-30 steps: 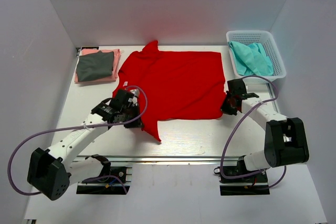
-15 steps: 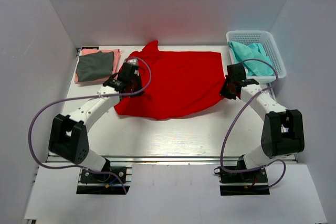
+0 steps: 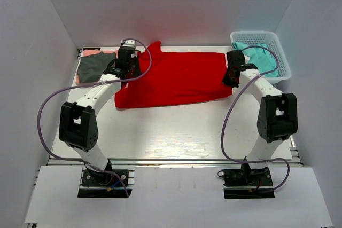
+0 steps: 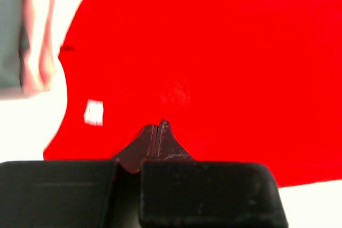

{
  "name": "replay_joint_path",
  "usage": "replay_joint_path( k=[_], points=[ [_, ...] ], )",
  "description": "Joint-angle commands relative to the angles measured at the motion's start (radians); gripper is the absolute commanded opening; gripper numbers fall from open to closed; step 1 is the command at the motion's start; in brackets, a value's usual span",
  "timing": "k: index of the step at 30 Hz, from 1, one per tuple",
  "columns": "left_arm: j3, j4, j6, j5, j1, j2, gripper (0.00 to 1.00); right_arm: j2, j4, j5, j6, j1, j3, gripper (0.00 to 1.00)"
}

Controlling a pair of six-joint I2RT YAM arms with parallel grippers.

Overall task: Fold and stack the t-shirts
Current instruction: Fold the tshirt

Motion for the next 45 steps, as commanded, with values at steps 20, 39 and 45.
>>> replay_joint_path(
  k=[20, 39, 45],
  points=[
    [0.51, 0.074, 0.015, 0.007, 0.147, 0.486, 0.96, 0.458, -0.152, 0.027, -0.159, 0.0, 0.67, 0.53],
    [0.04, 0.104, -0.043, 0.513, 0.124, 0.279, 1.0, 0.29, -0.118, 0.197, -0.26, 0.108, 0.267, 0.9],
    [-0.009, -0.027, -0.032, 0.462, 0.133, 0.334, 1.0, 0.35, -0.121, 0.345, -0.205, 0.096, 0.275, 0.9]
  ],
)
